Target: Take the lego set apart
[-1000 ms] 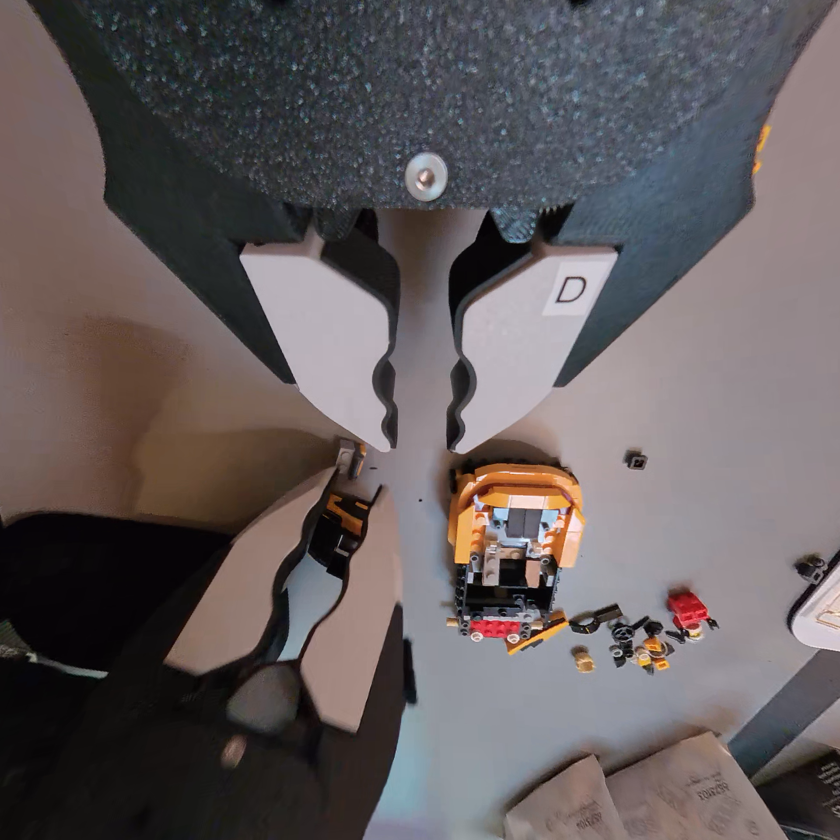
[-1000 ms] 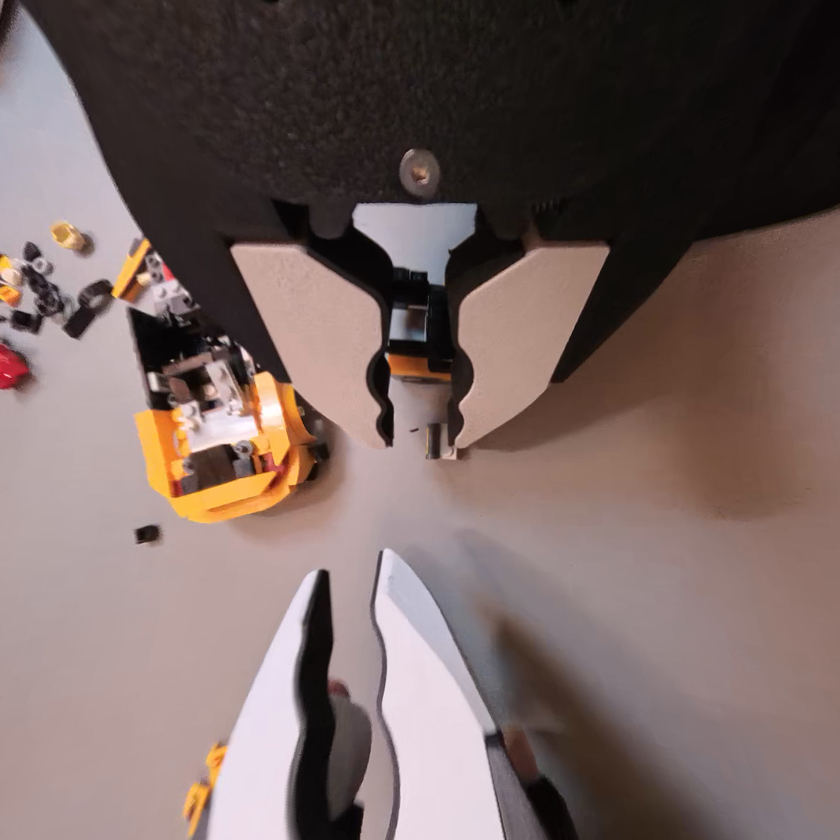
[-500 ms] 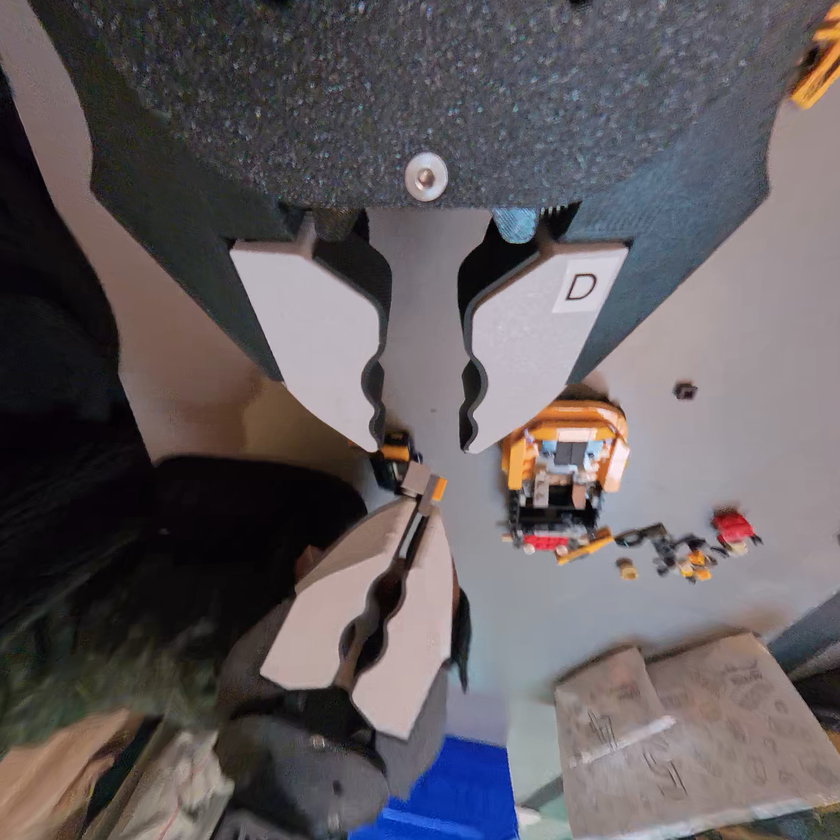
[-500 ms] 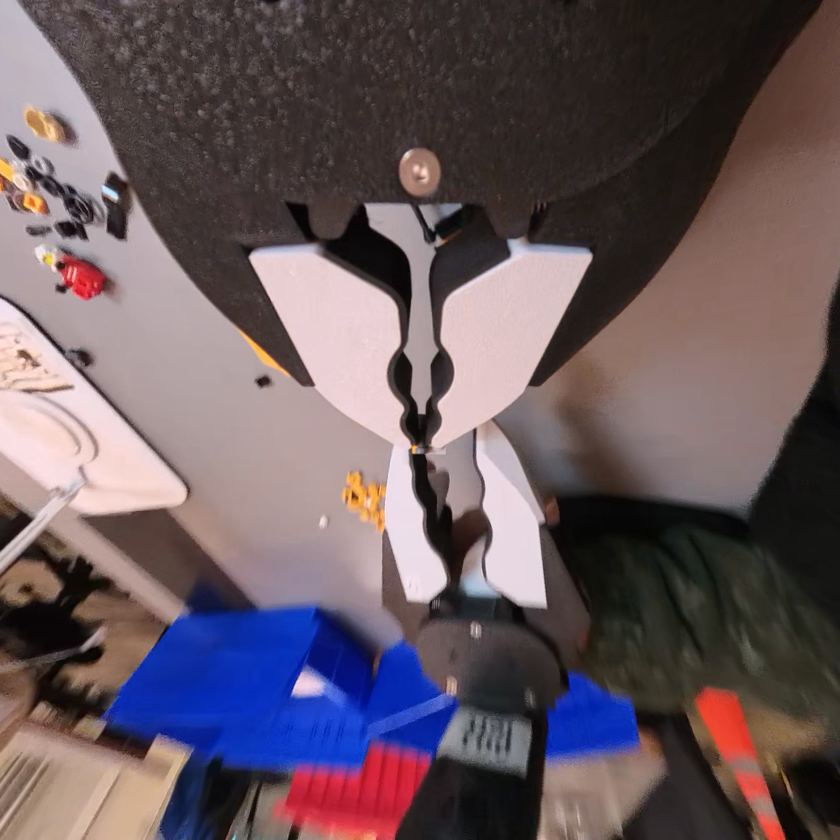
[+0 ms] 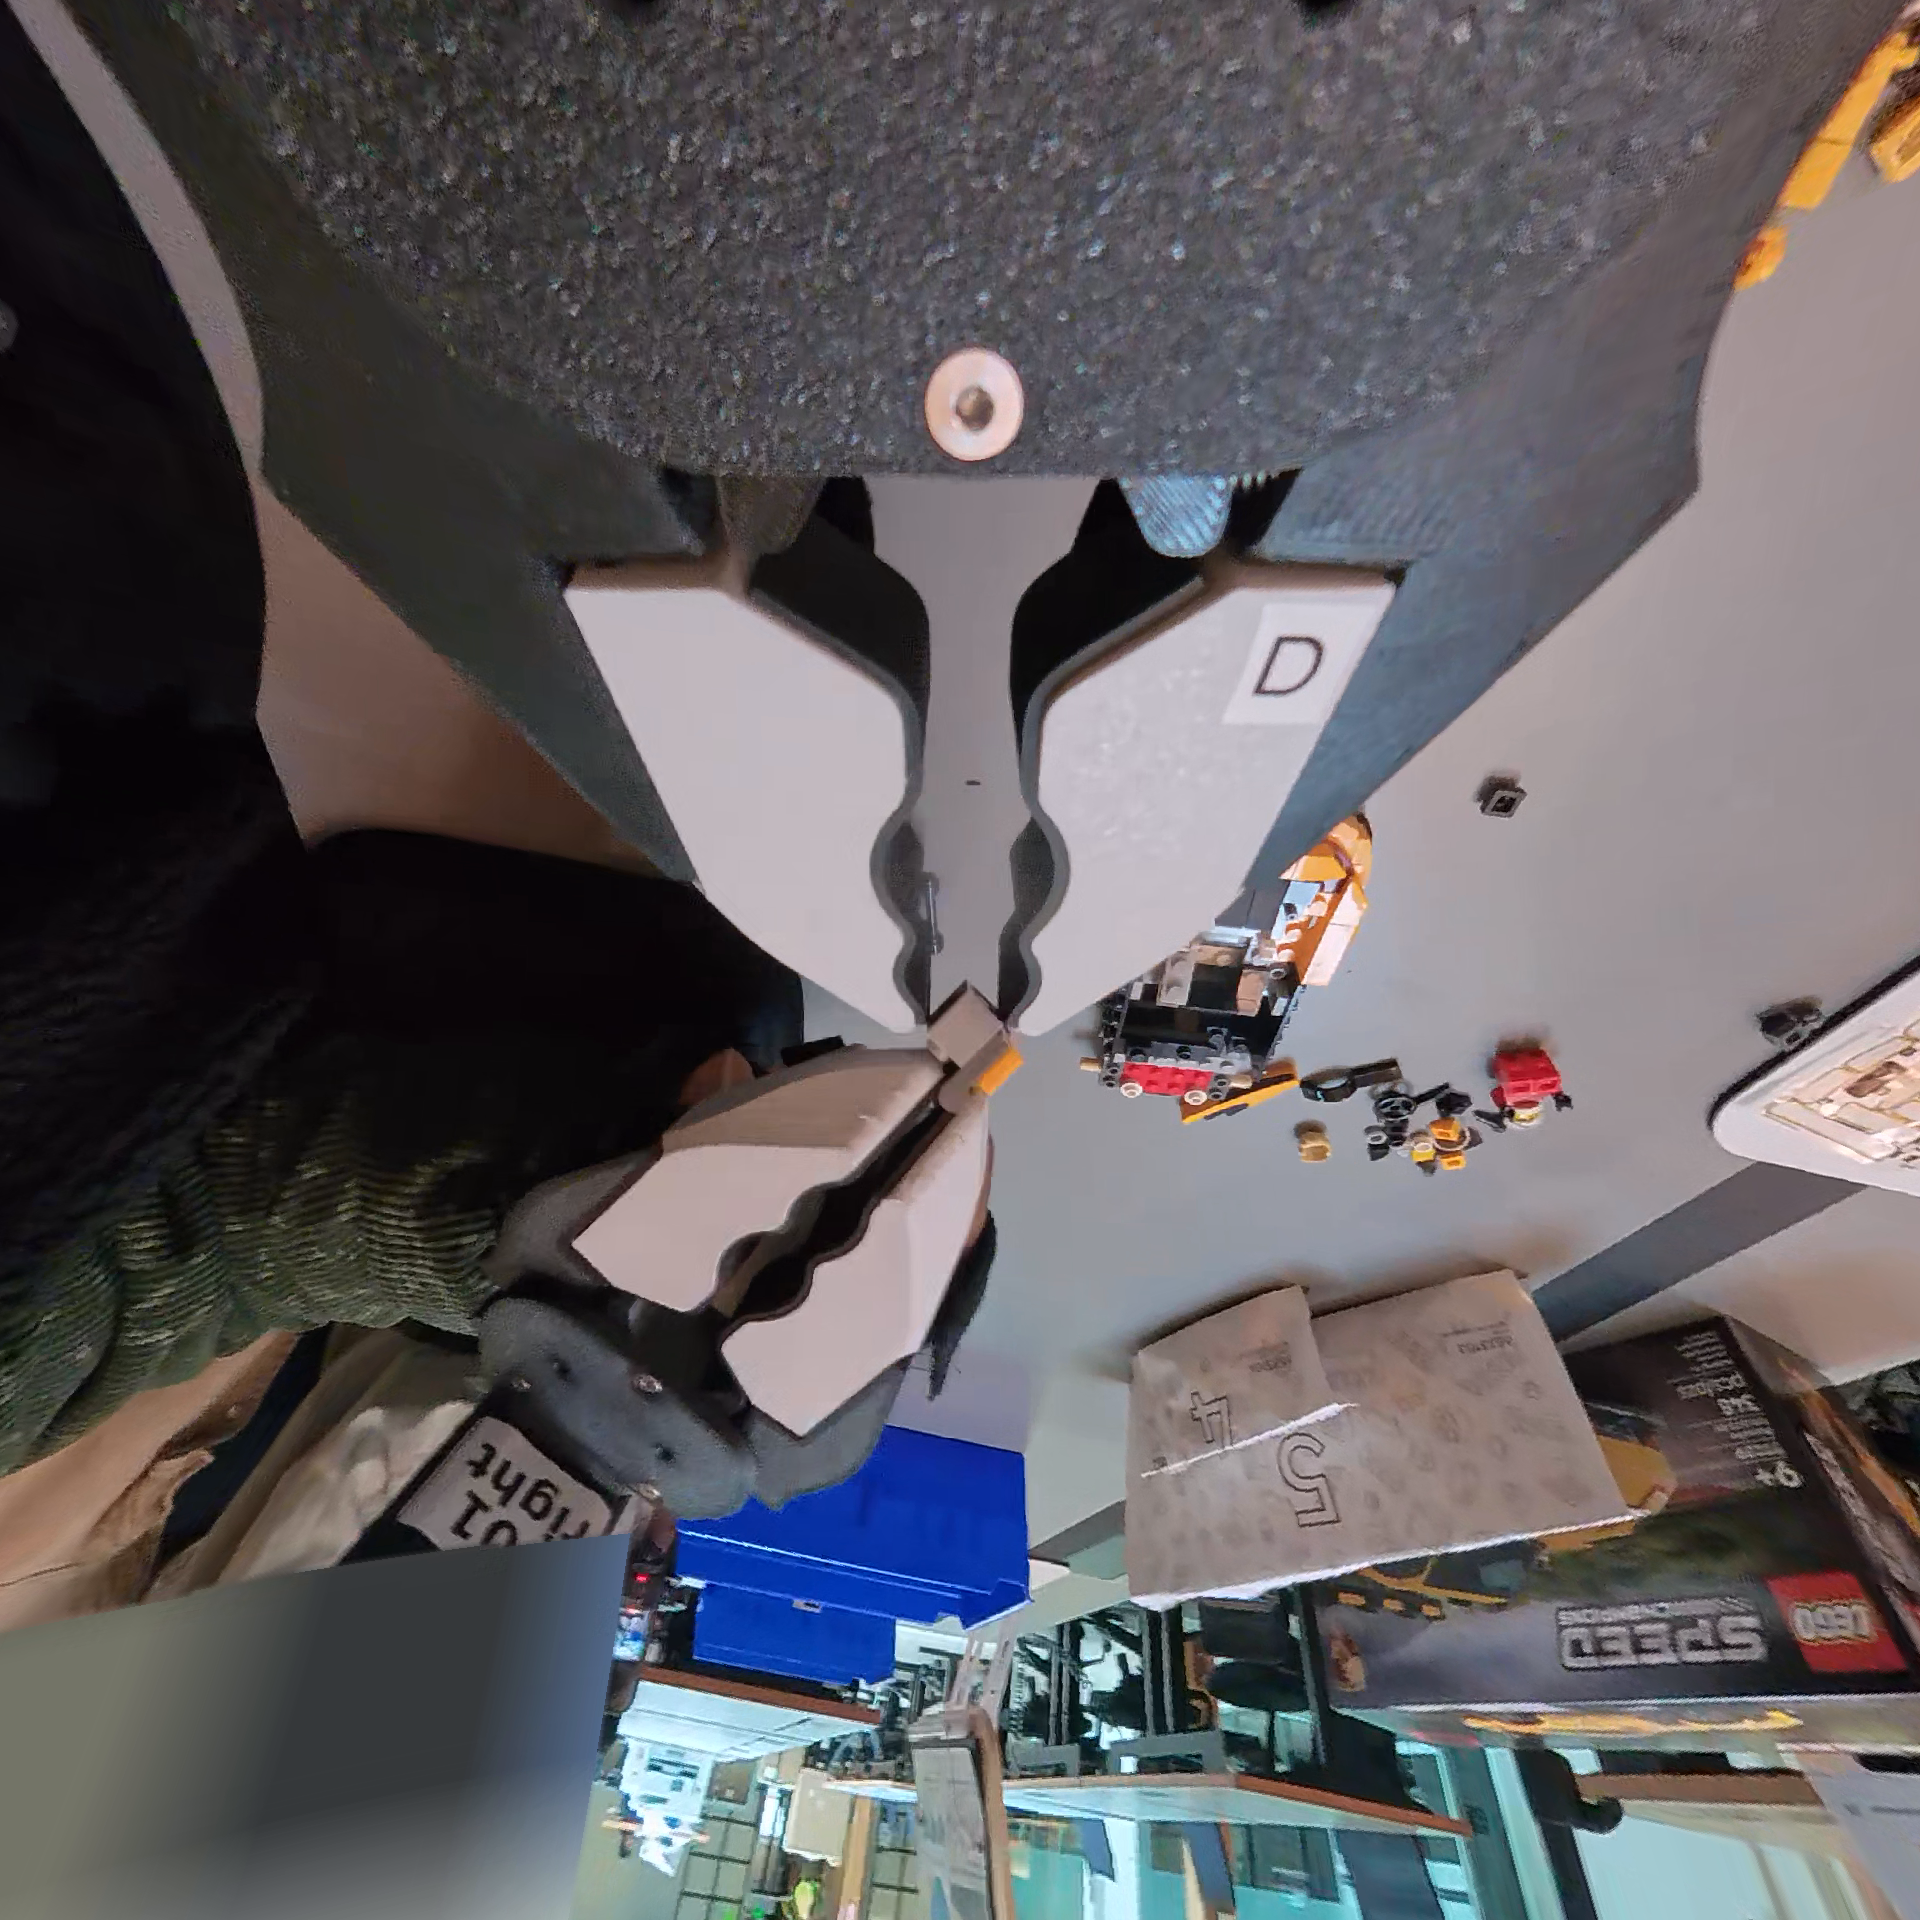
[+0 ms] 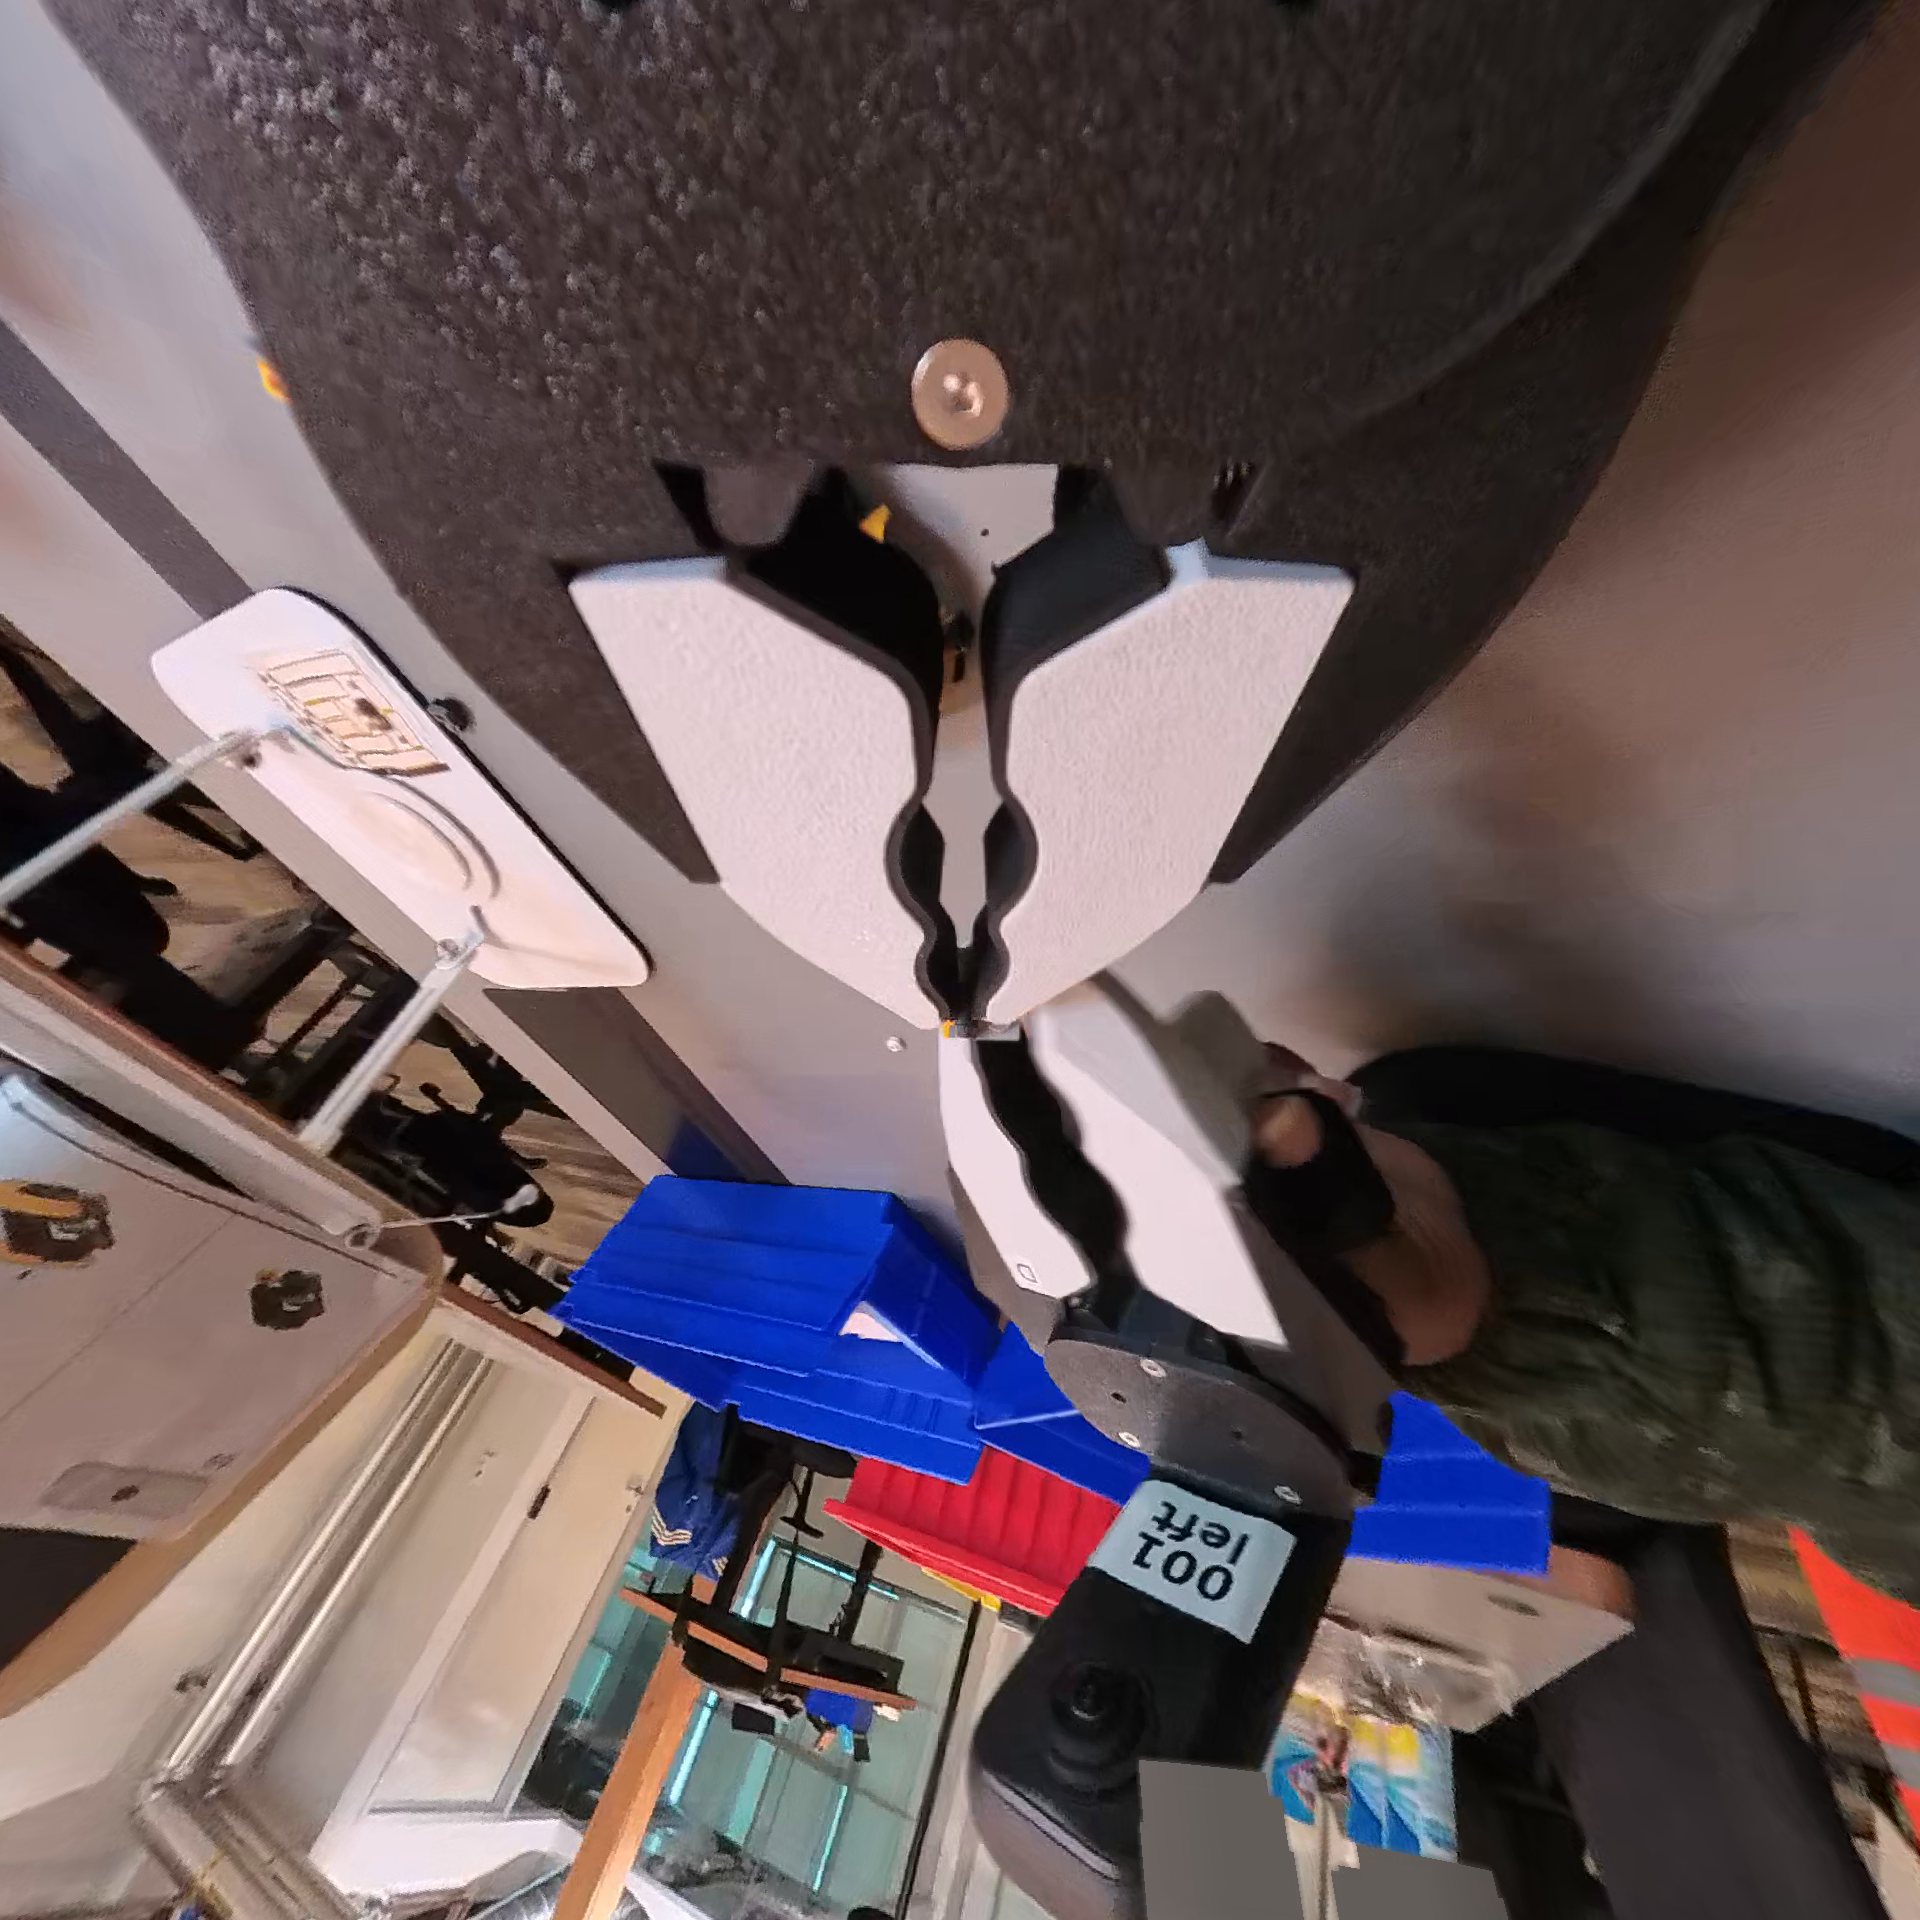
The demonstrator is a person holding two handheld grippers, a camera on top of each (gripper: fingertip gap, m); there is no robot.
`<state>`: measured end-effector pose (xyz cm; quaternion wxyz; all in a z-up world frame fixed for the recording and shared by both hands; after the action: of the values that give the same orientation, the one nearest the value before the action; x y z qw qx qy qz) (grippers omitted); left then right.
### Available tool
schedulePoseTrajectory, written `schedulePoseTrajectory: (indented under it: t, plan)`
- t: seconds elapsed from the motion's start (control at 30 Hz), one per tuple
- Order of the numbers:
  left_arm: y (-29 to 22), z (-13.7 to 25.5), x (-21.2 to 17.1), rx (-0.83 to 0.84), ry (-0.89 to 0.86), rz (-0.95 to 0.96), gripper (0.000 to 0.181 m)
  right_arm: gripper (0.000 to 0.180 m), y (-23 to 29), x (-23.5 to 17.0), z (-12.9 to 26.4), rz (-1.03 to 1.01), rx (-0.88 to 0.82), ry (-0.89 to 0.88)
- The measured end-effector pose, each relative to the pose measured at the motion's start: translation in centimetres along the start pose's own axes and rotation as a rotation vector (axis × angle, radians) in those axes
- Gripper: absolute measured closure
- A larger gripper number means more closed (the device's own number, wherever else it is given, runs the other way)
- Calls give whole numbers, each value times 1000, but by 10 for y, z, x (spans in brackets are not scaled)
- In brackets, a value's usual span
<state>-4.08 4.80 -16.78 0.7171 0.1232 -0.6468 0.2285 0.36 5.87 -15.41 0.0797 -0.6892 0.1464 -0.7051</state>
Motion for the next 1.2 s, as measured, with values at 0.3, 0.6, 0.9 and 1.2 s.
schedulePoseTrajectory:
  t: [0.3,0.6,0.9,1.2]
  plan:
    - [-6,2,0,28,36,-197,168,178,5,2,2,-28,47,-22]
    - [-33,-4,-10,-78,121,-361,171,178,-31,-2,24,-212,-54,-46]
    - [-14,2,-55,-118,369,-392,171,178,-8,-5,20,-198,115,-45]
    - [14,23,-60,3,491,-524,171,178,-8,-19,16,-184,96,16]
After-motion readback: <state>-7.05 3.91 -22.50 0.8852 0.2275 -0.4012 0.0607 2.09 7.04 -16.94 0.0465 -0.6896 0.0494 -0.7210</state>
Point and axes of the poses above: each gripper's, where its closed fingertips meet, z back along the fingers, x out of its top, y = z × x across the jaws, the point moved 3 cm from there along z, back along the fingers, and after that the axes turned 6 degrees about -y, right-handed, at the moved point
